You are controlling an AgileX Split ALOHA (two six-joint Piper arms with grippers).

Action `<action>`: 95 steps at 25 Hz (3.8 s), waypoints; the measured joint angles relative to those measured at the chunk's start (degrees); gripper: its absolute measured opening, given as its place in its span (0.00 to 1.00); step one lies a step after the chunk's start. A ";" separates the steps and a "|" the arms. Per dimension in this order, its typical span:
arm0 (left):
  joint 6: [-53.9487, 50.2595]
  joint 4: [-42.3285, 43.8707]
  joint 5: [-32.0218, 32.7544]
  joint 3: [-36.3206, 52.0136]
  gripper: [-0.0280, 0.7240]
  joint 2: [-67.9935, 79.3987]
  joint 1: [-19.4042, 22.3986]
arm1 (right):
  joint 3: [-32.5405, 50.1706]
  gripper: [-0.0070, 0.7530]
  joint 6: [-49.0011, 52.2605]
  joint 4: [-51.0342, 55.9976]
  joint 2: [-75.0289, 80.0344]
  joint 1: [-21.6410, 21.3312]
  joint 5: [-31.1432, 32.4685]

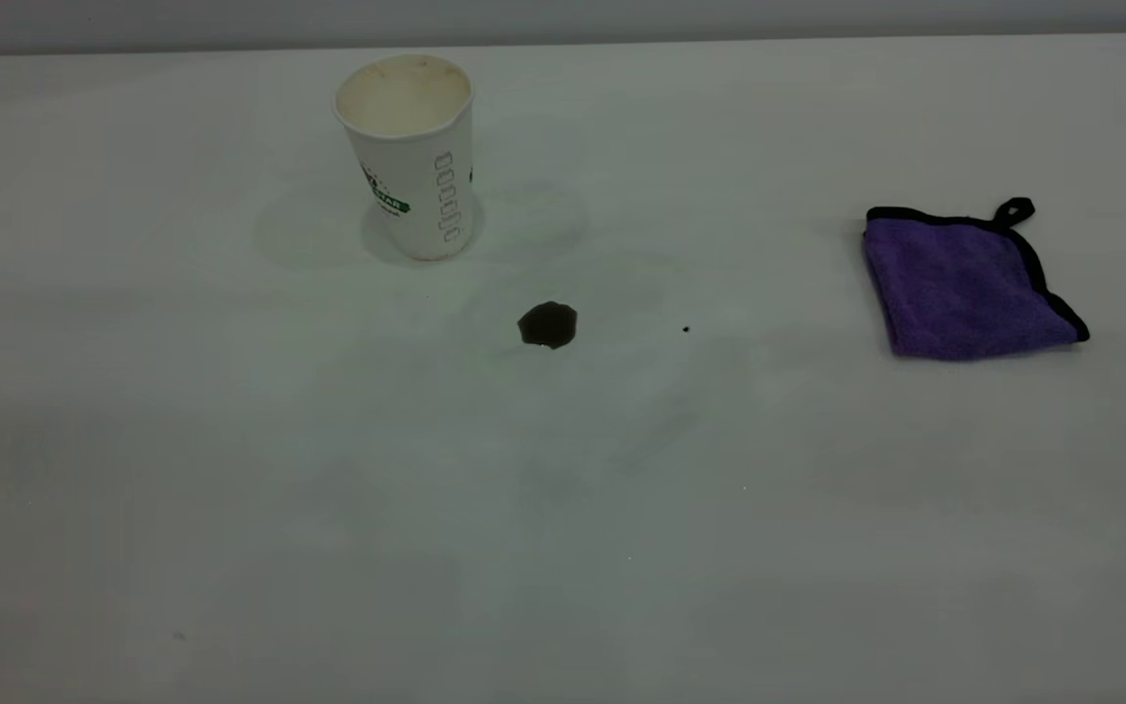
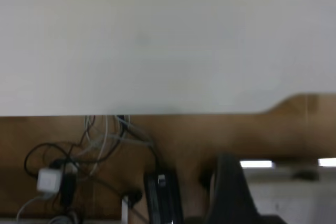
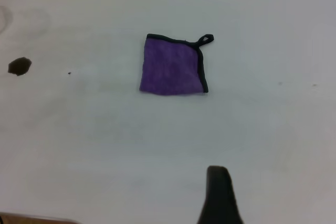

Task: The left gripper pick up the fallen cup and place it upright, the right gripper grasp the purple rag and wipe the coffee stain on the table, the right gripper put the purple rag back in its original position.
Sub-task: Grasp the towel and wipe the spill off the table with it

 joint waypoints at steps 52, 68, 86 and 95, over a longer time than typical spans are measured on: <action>0.11 0.05 2.32 0.97 0.78 -27.54 2.54 | -0.08 0.78 0.00 0.04 0.00 0.00 0.00; 0.11 0.05 2.32 0.97 0.78 -27.54 2.54 | -12.96 0.88 -6.64 5.06 59.35 0.00 -27.70; 0.11 0.05 2.33 0.97 0.78 -27.54 2.54 | -38.00 0.88 -10.14 11.57 124.50 5.51 -44.86; 0.11 0.05 2.33 0.97 0.78 -27.54 2.54 | -52.74 0.88 -10.60 9.07 136.99 4.49 -41.83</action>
